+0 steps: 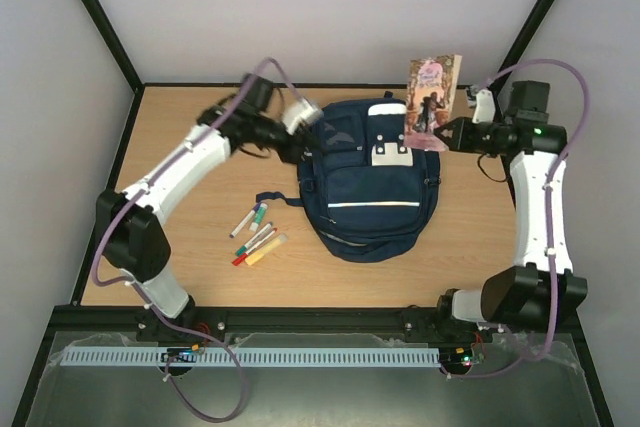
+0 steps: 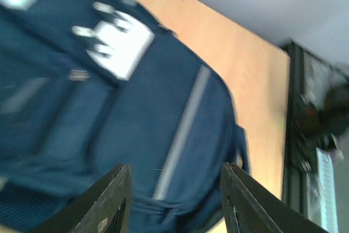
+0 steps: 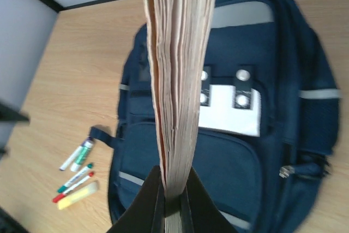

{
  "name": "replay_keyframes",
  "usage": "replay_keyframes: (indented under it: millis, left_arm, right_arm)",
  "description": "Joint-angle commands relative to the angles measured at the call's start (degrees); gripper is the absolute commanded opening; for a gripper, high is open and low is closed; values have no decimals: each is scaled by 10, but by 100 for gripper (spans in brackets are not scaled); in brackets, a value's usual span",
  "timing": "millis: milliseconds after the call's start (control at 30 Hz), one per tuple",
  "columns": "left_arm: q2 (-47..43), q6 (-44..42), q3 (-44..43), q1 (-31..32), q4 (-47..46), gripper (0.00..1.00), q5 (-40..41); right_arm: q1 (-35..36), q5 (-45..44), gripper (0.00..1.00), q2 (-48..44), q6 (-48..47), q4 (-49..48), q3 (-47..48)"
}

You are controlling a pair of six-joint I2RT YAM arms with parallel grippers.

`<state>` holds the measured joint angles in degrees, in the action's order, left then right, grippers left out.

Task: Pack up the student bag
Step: Pick up the book from the center of the board, then place the book in the student bag.

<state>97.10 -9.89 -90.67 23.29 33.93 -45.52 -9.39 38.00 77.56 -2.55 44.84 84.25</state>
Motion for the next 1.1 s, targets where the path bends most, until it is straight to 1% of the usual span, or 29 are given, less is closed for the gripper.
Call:
replay_keyframes:
  millis: [0,67,133,233,300,367,433,567,600,667,733,800,967,1067]
  left_arm:
    - [-45,-147,56,114,8,46,39]
    - [-42,-176,73,164,8,44,49]
    - [-34,-186,86,203,1,43,63]
    - [-9,-204,88,232,-3,41,74]
    - [15,-233,75,249,14,36,77]
    - [37,-242,62,272,26,34,81]
    - [55,-231,58,292,22,34,88]
    - [87,-197,69,336,-6,40,129]
    - [95,-188,71,346,-13,40,148]
    - [109,-146,80,365,-46,40,216]
    - [124,-109,82,375,-73,40,266]
    - [139,-88,78,378,-89,42,295]
    - [170,-77,42,378,-98,43,321]
    - [187,-75,21,378,-96,43,322]
  right_arm:
    - [-37,-64,1,-26,-64,102,15]
    - [-48,-88,1,-33,-72,120,19]
    - [-52,-108,1,-42,-79,135,19]
    - [-52,-119,1,-61,-82,145,6]
    - [-52,-119,1,-69,-83,147,-6]
    - [-52,-121,1,-74,-80,147,-17]
    - [-52,-117,1,-79,-81,147,-23]
    - [-52,-114,1,-89,-85,149,-24]
    - [-52,-111,1,-91,-85,151,-25]
    - [-52,-106,1,-94,-85,153,-28]
    - [-52,-99,1,-98,-85,153,-37]
    - [-52,-94,1,-102,-86,155,-44]
    - [-52,-90,1,-105,-91,156,-53]
    - [-52,-89,1,-105,-89,154,-54]
